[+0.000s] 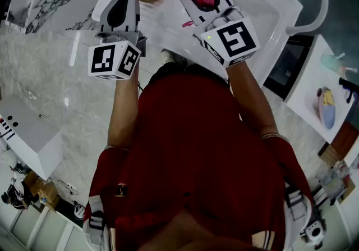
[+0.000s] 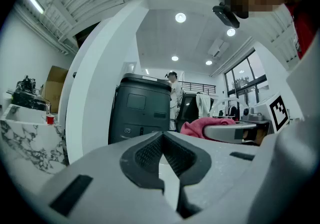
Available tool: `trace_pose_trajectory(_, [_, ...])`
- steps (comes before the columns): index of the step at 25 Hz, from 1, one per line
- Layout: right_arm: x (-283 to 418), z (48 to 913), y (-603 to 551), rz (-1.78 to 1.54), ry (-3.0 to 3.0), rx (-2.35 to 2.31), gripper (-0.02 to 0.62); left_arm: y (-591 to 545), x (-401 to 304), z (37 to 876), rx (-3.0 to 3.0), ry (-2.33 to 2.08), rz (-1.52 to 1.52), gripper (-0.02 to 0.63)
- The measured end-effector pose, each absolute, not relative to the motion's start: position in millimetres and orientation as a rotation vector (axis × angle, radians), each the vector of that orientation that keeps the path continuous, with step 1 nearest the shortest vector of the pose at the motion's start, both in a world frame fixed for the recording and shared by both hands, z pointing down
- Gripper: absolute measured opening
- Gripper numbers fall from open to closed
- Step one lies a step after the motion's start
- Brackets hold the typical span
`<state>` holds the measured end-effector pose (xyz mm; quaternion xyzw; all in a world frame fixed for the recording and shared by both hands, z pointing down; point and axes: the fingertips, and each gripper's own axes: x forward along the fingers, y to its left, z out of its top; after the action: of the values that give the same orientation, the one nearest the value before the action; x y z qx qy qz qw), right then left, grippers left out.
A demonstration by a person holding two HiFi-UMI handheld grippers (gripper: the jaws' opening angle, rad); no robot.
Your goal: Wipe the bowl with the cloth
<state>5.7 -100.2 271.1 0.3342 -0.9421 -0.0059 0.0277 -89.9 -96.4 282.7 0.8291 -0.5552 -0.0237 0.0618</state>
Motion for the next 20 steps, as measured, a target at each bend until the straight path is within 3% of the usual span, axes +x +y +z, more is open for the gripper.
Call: trace_pose_trajectory(20, [-47.7,290.3,-117.0,-0.020,-2.880,0.915,0.029,-123.7,-143.8,324.6,2.354,-1.704,0.040,0.006])
